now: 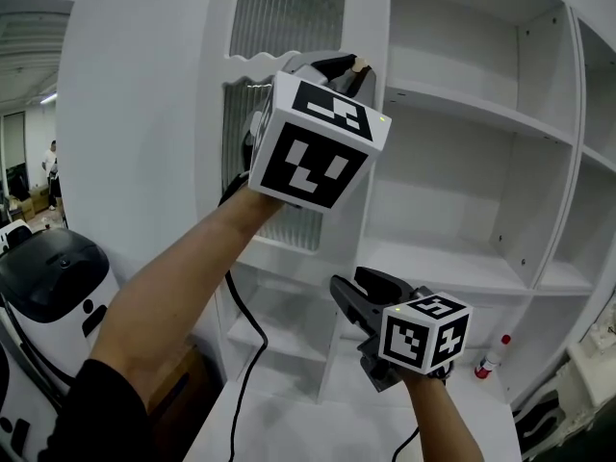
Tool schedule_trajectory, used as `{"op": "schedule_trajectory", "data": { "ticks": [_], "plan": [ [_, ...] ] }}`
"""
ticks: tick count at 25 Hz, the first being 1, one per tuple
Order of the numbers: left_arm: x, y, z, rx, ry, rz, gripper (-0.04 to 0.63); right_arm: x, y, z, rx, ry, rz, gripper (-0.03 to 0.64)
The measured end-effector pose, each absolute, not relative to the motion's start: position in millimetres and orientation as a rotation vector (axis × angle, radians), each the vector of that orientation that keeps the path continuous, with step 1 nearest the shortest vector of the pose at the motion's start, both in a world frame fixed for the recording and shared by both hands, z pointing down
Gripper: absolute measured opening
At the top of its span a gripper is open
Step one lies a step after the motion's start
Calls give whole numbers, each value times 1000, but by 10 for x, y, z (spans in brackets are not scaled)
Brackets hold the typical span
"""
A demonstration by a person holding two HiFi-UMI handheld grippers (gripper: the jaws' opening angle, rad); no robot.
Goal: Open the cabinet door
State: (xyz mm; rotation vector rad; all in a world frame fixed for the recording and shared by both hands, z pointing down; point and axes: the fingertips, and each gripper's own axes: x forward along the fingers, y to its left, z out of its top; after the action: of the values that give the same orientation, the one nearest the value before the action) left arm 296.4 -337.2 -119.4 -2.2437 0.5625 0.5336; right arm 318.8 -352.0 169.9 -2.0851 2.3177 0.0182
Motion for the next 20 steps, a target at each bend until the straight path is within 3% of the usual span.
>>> {"op": "schedule_trajectory", "data": {
  "ticks": [13,15,20],
  "plan": [
    [2994,-3385,-1198,-2245,565,532,80,3195,-3586,1743,-2063,2362,35,161],
    [2979,-3387,-1183,-2250,562,532,80,3206,-3594,1751,-2080,2351,42,127],
    [2889,-3394,-1069,-2280,545,519,80,3220,-3585,1743,-2079,2346,46,123]
  ]
}}
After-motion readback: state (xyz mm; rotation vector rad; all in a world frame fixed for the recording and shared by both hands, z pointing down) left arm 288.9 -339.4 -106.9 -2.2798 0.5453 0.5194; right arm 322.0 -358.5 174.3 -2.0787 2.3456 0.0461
